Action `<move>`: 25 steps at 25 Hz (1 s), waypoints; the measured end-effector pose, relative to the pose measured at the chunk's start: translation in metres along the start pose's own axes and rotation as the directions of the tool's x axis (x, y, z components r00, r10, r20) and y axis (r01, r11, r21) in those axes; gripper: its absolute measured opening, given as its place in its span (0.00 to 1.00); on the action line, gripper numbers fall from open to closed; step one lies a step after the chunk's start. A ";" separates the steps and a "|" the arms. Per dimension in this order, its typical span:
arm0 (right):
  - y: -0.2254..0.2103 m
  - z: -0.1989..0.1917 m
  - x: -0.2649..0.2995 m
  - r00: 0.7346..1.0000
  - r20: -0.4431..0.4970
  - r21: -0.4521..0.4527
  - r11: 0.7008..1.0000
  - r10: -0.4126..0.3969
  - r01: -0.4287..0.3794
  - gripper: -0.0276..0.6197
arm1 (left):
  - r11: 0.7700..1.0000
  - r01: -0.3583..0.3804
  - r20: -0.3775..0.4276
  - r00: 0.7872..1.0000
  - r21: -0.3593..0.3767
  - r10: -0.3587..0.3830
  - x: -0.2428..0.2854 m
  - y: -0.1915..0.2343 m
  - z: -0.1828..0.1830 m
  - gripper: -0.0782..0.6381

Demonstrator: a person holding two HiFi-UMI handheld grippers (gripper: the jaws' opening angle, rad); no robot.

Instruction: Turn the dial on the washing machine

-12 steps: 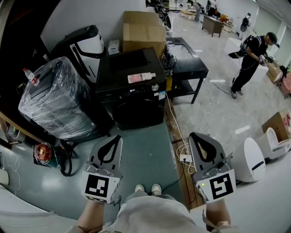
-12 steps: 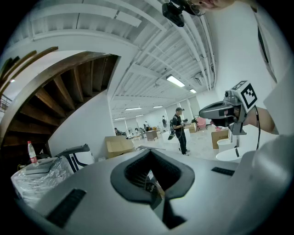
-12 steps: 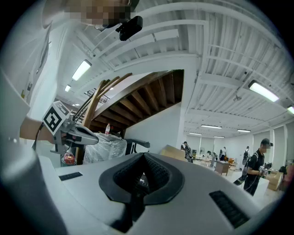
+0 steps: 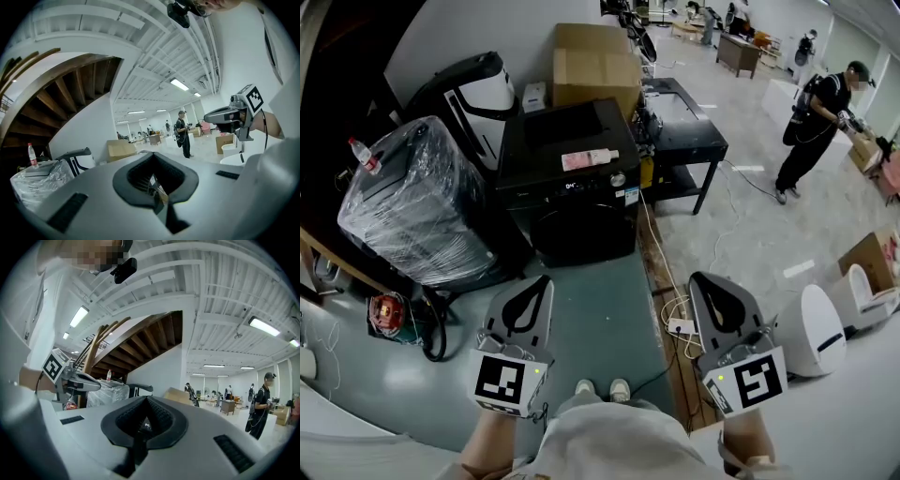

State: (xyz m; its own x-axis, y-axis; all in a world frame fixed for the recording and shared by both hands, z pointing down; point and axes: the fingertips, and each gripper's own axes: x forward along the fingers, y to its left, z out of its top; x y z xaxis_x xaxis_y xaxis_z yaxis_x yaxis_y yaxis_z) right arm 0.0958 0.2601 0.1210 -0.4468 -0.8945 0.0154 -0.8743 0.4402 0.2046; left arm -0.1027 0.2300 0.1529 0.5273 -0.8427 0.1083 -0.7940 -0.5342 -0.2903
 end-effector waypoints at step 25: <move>-0.048 -0.050 0.053 0.991 -0.042 0.071 0.989 -0.126 0.129 0.49 | 0.999 0.004 -0.046 0.999 -0.048 -0.007 0.043 0.016 -0.027 0.14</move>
State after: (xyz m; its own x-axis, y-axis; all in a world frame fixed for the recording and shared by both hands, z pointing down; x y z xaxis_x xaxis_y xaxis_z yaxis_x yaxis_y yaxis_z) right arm 0.1241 0.1877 0.1604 -0.3243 -0.9455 0.0303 -0.9359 0.3254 0.1347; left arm -0.1009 0.1832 0.1789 0.5183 -0.8413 0.1535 -0.8053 -0.5405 -0.2437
